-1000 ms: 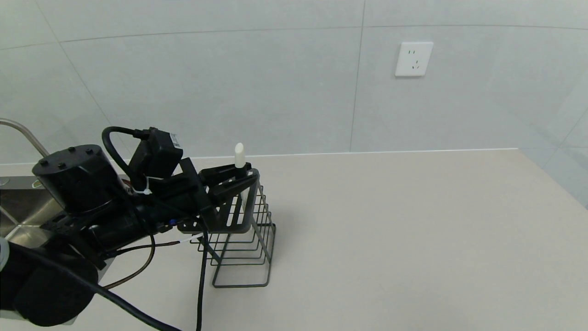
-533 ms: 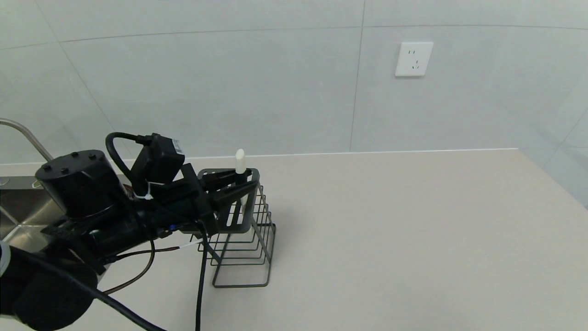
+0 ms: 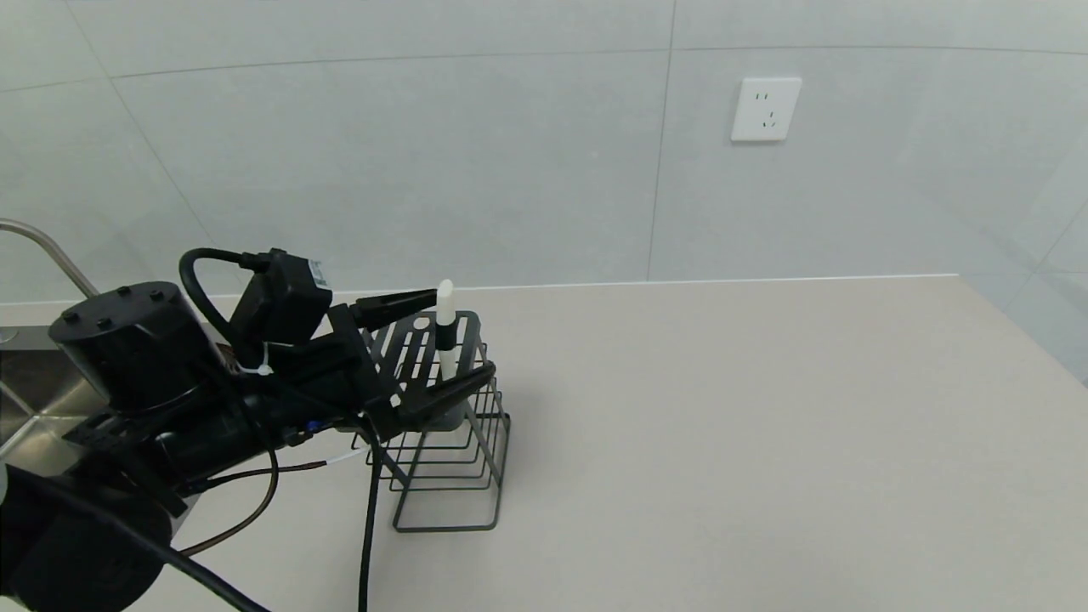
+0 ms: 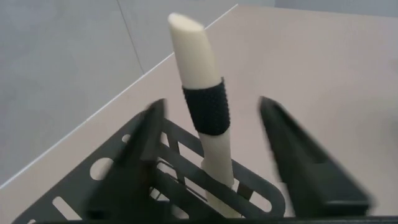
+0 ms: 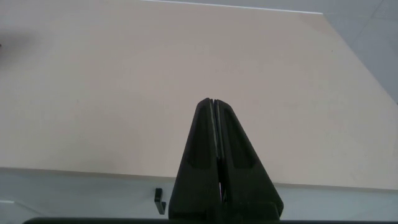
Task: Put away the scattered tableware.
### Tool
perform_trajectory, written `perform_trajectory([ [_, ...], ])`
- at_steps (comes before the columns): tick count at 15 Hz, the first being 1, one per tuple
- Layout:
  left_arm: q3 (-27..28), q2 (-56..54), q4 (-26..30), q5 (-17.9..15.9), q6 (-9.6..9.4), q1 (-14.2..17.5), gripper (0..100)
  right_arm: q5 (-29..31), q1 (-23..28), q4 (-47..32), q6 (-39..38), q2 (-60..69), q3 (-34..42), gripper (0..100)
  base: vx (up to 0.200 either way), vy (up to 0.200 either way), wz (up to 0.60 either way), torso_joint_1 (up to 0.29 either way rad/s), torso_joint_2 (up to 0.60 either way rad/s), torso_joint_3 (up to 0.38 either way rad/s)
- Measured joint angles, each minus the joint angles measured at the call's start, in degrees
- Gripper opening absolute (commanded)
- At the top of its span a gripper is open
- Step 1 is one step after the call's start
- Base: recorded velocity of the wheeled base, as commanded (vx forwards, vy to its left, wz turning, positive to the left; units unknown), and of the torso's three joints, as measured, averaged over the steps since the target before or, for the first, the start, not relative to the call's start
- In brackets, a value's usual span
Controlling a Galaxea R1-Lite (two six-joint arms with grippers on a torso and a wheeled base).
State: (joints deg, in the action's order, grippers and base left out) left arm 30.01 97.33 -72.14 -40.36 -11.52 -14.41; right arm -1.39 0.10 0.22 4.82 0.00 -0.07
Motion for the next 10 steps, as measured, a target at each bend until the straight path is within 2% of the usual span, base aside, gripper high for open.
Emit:
perform_trajectory([
  [6,-2.23,-5.96,-0.26,0.02,-0.16,0.96,100,0.00,0.00,0.02,0.00,0.00,0.00,0,0.000,0.000,0.00,0.000,0.00,0.000],
  [10,-10.73,-17.70,0.22,0.00,-0.24,1.35,100,0.00,-0.02,0.02,0.00,0.00,0.00,0,0.000,0.000,0.00,0.000,0.00,0.000],
])
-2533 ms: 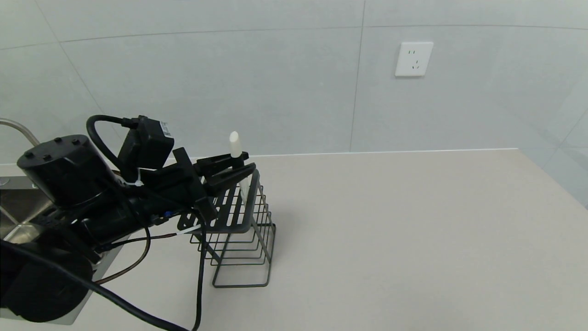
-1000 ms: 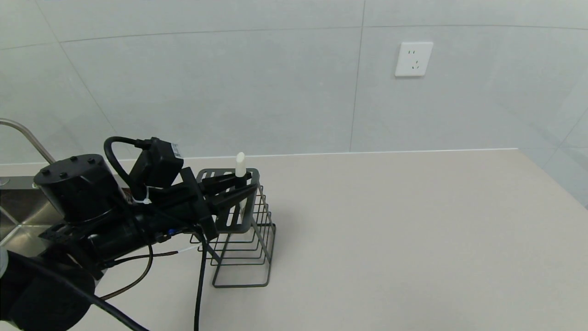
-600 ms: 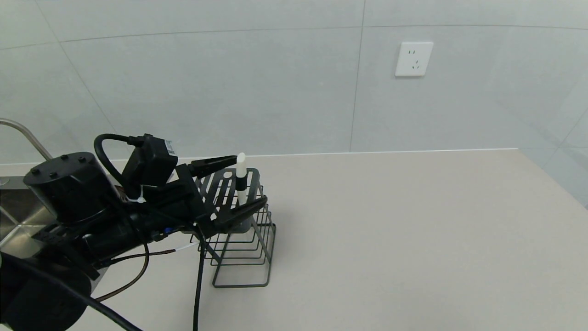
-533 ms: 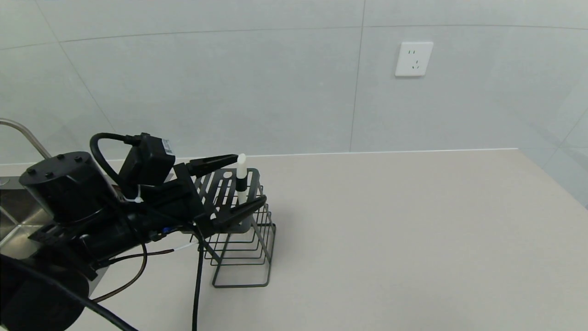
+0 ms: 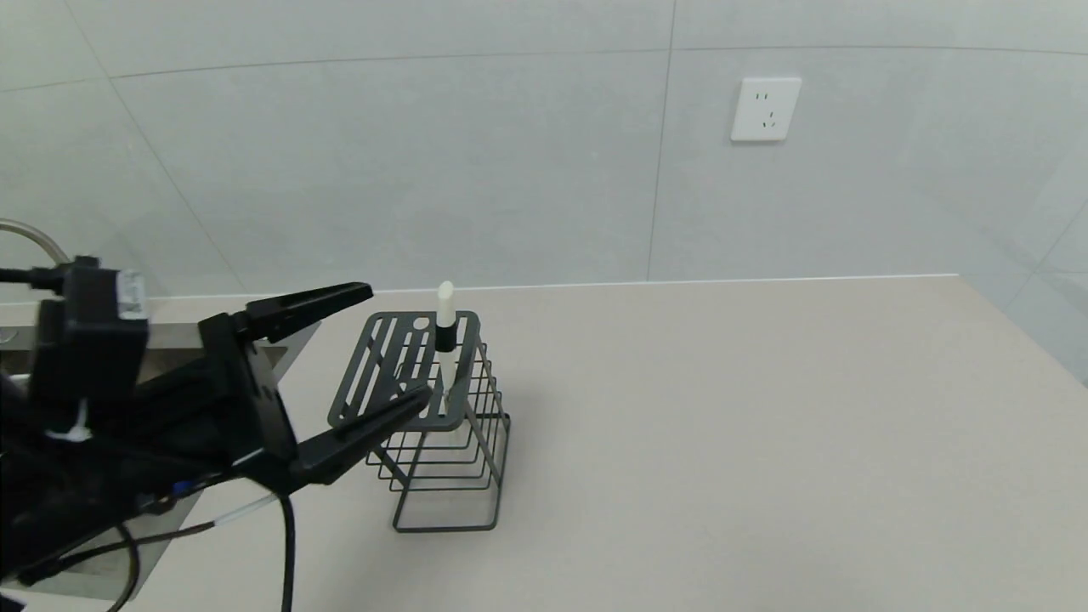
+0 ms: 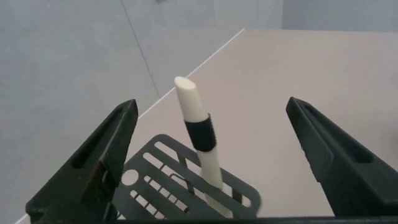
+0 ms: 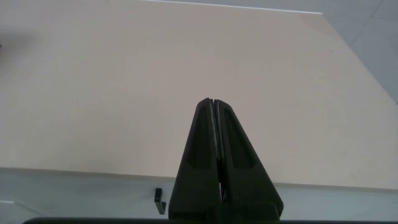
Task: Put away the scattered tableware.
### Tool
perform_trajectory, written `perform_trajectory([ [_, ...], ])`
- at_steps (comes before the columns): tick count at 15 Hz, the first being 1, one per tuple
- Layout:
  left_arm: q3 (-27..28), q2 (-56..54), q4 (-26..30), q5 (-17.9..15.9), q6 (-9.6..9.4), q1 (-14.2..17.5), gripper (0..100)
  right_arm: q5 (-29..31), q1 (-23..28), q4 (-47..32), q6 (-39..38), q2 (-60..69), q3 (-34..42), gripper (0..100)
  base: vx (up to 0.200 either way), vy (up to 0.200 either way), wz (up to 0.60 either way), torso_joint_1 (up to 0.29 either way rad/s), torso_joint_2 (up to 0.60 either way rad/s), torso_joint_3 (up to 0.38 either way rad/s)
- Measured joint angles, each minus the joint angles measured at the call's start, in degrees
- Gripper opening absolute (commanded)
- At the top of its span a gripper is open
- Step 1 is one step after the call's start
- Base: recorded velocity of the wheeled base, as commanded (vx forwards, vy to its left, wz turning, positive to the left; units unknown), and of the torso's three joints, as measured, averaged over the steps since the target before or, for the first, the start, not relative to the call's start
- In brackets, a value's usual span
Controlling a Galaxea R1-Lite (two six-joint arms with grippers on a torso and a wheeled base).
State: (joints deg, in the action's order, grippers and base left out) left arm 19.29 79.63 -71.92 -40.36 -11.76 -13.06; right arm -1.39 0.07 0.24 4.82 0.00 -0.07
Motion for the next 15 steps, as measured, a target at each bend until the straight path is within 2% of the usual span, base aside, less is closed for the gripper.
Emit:
perform_trajectory([
  [2,-5.42,-10.45,2.43,-0.01,0.02,0.96,100,0.00,0.02,0.00,0.00,0.00,0.00,0,0.000,0.000,0.00,0.000,0.00,0.000],
  [4,-9.48,-22.77,9.52,-0.01,0.06,2.50,100,0.00,0.02,0.00,-0.02,0.00,0.00,0,0.000,0.000,0.00,0.000,0.00,0.000],
  [5,-10.95,-29.25,15.13,0.02,0.09,3.11,100,0.00,0.02,0.00,-0.02,0.00,0.00,0,0.000,0.000,0.00,0.000,0.00,0.000],
  [7,-13.14,-44.13,31.26,0.65,0.02,4.07,100,0.00,0.02,0.00,-0.33,0.00,0.00,0,0.000,0.000,0.00,0.000,0.00,0.000],
  [9,-14.86,-57.44,42.48,1.99,-0.85,4.62,100,0.00,0.02,-0.02,-0.39,0.00,0.05,0,0.000,0.000,0.00,0.000,0.00,0.000],
  [10,-15.87,-63.27,49.40,4.57,-1.21,4.90,100,0.00,0.02,-0.02,-1.05,0.00,0.05,0,0.000,0.000,0.00,0.000,0.00,0.000],
  [11,-16.90,-67.23,58.30,10.07,-1.04,5.25,100,0.06,0.02,-0.09,-2.30,0.00,0.05,0,0.000,0.000,0.00,0.000,0.00,0.000],
  [12,-17.66,-69.79,65.09,17.19,0.11,5.78,100,0.09,0.02,-0.11,-2.88,0.00,0.07,0,0.000,0.000,0.00,0.000,0.00,0.000],
  [13,-18.30,-71.62,68.12,21.83,2.71,7.28,100,0.11,0.02,-0.13,-3.04,0.00,0.07,0,0.000,0.000,0.00,0.000,0.00,0.000],
  [15,-18.88,-74.89,69.25,27.72,6.38,11.48,100,0.09,0.00,-0.15,-3.04,0.00,0.07,0,0.000,0.000,0.00,0.000,0.00,0.000],
])
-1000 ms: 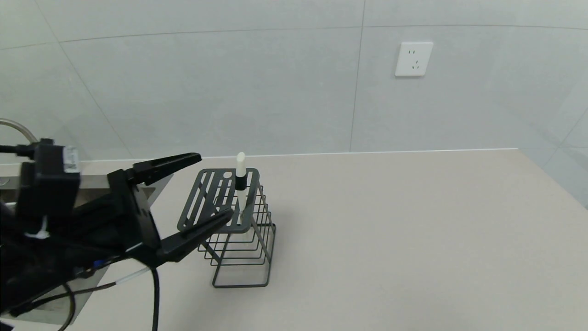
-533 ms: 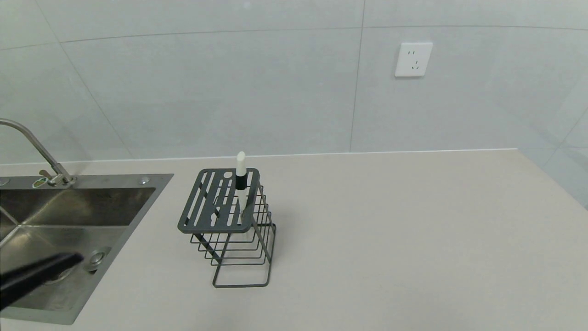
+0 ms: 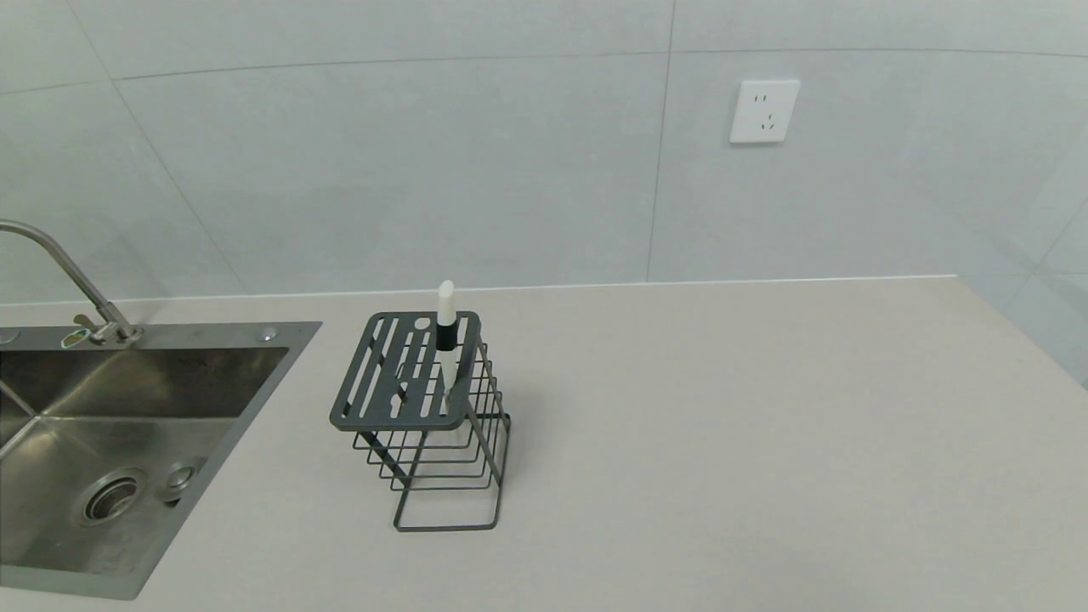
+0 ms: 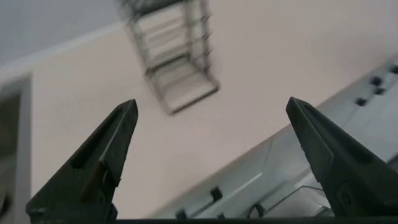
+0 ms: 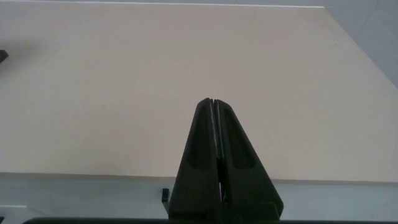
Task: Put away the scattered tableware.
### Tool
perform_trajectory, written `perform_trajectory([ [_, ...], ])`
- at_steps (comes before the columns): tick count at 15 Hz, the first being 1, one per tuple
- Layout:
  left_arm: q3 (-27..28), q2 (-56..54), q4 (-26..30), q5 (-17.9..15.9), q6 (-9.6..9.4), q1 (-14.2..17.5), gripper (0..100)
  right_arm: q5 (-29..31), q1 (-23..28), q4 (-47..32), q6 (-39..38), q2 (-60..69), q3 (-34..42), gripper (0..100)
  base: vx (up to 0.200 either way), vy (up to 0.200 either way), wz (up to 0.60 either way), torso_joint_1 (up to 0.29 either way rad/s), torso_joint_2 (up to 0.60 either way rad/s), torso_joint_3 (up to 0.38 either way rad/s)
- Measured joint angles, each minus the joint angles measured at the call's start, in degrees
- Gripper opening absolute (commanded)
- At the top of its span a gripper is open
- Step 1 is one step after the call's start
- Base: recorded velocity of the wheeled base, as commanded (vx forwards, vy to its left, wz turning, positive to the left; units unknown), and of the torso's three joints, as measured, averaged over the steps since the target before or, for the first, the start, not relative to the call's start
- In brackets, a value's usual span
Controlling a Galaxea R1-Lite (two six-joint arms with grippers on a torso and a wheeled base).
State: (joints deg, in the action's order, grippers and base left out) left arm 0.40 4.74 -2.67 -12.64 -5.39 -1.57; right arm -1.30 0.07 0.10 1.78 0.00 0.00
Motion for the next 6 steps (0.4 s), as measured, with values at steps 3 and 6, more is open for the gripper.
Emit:
perform_trajectory([
  [3,-0.30,-3.34,1.48,15.04,1.62,1.68,100,-0.06,0.02,0.00,0.00,0.00,0.00,0,0.000,0.000,0.00,0.000,0.00,0.000],
  [6,-0.38,-4.53,2.18,15.04,3.05,1.82,100,-0.13,0.02,-0.02,-0.04,0.00,0.00,0,0.000,0.000,0.00,0.000,0.00,0.000],
])
